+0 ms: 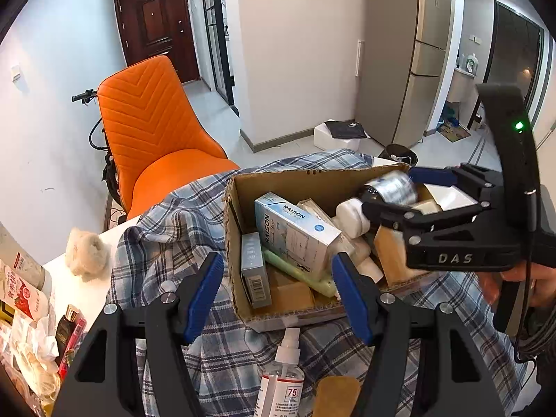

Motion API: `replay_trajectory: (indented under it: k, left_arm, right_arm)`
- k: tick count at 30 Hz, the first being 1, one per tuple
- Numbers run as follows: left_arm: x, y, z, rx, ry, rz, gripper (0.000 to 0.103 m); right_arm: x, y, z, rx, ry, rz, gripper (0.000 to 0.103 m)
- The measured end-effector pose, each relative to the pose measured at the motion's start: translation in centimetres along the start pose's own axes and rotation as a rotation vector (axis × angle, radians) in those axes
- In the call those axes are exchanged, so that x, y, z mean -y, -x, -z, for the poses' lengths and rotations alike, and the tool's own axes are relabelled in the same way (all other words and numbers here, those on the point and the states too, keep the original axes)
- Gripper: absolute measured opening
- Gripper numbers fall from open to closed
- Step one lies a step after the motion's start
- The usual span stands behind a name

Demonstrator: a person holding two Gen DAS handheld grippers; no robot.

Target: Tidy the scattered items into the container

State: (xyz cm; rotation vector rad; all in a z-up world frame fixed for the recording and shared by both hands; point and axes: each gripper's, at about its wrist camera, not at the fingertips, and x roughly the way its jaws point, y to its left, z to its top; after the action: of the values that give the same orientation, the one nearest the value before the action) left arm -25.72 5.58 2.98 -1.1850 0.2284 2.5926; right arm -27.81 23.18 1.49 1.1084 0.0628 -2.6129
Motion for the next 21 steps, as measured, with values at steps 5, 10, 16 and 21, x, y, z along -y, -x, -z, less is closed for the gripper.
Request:
replay_trajectory:
  k: [5, 10, 16, 21]
  left_arm:
    - [-0.2, 0.3, 0.0, 0.003, 0.019, 0.005, 0.068]
    - [0.1, 1.0, 0.3, 0.022, 0.013, 0.012, 0.084]
    - [0.4, 2.2, 0.9, 0.031, 0.011, 0.011, 0.084]
    - [0.9, 3.9, 1.9, 0.036, -0.027, -0.012, 0.084]
  right_arm:
    - [0.5, 1.9, 0.2, 0.016, -0.014, -0.009, 0.088]
    - [-1.0, 4.0, 1.0, 0.023, 0.034, 0.053, 0.095]
    - [-3.4, 6.2, 2.6, 0.022, 0.099, 0.048, 0.101]
    - [-4.2, 7.7, 4.4, 0.021, 0.124, -0.001, 0.101]
